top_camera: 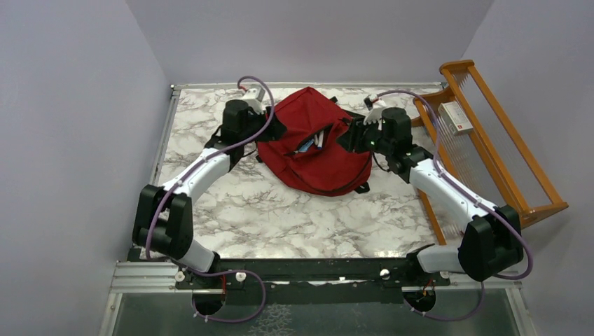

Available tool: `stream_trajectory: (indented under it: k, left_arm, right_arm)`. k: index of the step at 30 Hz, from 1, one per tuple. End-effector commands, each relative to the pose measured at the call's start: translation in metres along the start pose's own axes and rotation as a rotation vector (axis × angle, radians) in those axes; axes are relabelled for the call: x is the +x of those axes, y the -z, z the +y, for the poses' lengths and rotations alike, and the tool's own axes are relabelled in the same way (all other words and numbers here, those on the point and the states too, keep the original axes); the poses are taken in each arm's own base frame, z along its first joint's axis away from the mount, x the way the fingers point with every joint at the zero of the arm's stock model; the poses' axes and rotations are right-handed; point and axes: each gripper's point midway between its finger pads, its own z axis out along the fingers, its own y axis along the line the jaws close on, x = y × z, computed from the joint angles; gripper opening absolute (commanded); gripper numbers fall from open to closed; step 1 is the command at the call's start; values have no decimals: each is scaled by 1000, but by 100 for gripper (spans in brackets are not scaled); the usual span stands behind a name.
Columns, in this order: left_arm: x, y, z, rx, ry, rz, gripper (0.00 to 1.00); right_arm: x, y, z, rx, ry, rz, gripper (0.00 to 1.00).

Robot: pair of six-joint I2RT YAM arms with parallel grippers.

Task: Pack the student bag
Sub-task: Place the stationery in the student bag, then zip the student bag at the center of the board.

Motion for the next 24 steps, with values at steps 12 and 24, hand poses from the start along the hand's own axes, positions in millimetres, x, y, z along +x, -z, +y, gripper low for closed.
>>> stream_trajectory:
  k: [12, 24]
  left_arm:
    - [25, 106, 80, -350, 339, -126, 64]
    - [79, 155, 103, -533, 485, -103, 70]
  right_arm:
    - [22, -94, 139, -265, 841, 102, 39]
    - [79, -141, 107, -242, 1102, 619, 40]
